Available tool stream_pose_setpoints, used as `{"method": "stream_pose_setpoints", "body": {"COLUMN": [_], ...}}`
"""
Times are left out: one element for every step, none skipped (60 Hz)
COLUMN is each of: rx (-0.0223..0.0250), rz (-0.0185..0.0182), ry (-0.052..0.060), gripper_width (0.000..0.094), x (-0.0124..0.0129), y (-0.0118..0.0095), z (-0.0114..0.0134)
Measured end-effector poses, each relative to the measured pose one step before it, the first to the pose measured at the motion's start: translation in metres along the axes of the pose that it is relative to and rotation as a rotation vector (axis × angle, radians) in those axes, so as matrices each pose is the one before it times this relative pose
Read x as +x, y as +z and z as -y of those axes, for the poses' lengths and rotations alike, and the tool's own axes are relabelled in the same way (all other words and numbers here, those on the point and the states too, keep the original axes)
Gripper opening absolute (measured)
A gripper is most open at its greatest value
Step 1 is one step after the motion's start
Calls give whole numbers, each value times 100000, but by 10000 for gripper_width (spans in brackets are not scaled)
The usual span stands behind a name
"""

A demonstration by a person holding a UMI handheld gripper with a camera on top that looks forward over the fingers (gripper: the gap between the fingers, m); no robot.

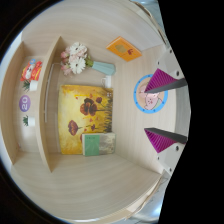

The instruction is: Arrange mouse

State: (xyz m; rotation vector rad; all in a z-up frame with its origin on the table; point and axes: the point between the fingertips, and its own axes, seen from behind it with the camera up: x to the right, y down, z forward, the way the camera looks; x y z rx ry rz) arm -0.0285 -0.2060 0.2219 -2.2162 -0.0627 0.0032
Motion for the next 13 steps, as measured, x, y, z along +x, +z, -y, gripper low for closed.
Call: {"method": "stream_pose_setpoints", "body": {"rx": [226, 265, 302, 180, 67, 80, 194, 320, 316, 170, 138, -88, 31], "rz": [-127, -53, 65, 159, 232, 262, 269, 205, 211, 175, 22, 189, 60], "ry": [-216, -61, 18, 8, -7, -73, -60, 3, 79, 37, 26, 2, 6], "gripper_width": [674, 673, 672, 671, 671, 672, 673, 673, 673, 671, 672, 672, 672], "x": [-126, -155, -124, -172, -179, -179, -173, -151, -161, -151, -196, -70, -57], "y": [-227, -203, -154, -145, -127, -130, -122, -97, -114, -129, -60, -97, -88], "z": [-23, 21, 0, -14, -28, -53, -35, -28, -25, -11, -64, -38, -74]}}
